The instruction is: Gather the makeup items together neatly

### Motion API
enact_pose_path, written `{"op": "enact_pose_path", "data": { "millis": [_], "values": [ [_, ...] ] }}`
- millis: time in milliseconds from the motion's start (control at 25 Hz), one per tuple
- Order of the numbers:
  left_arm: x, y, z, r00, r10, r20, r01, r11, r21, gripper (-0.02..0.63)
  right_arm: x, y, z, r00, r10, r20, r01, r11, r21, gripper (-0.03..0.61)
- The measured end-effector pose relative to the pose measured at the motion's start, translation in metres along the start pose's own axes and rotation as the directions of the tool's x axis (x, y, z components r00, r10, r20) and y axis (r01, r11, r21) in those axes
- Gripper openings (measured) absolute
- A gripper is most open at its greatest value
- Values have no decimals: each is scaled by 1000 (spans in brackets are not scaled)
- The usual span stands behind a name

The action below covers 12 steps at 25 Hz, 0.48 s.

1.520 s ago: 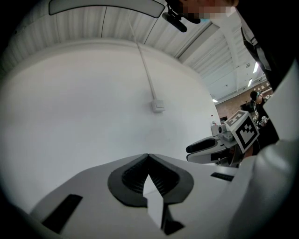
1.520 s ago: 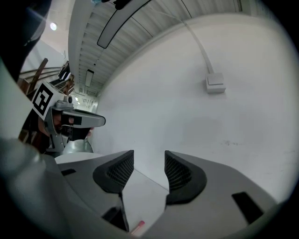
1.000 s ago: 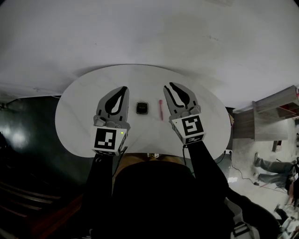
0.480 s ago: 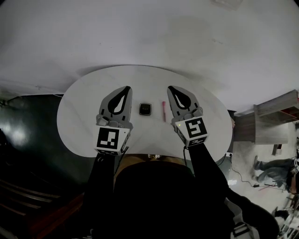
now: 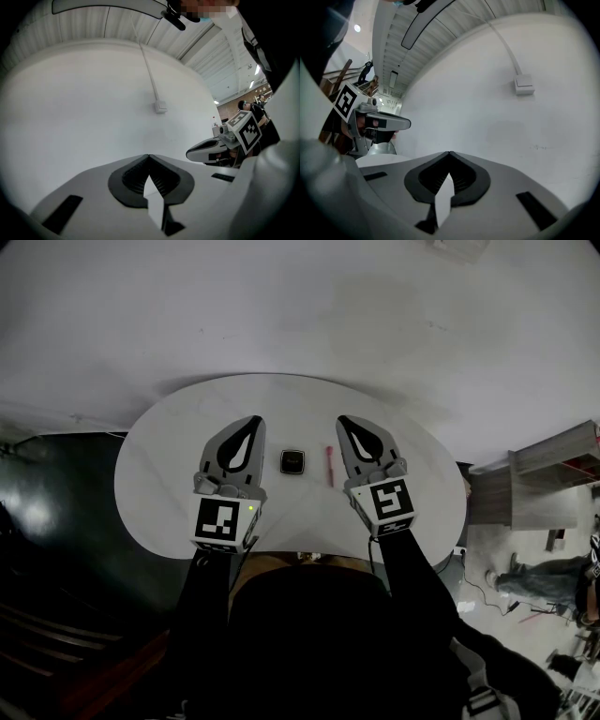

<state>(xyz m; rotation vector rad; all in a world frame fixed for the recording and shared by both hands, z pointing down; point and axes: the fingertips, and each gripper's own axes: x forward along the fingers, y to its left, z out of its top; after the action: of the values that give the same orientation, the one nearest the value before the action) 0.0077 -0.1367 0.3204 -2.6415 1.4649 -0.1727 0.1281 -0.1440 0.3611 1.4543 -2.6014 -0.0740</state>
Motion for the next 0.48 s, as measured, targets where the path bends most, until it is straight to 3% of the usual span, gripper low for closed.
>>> {"op": "enact_pose_path", "data": {
  "millis": [480],
  "values": [
    [-2, 8, -2, 1000, 4, -1, -4, 1000, 2, 15, 8, 6, 1, 1000, 10, -7, -10, 1000, -1, 28]
  ]
}}
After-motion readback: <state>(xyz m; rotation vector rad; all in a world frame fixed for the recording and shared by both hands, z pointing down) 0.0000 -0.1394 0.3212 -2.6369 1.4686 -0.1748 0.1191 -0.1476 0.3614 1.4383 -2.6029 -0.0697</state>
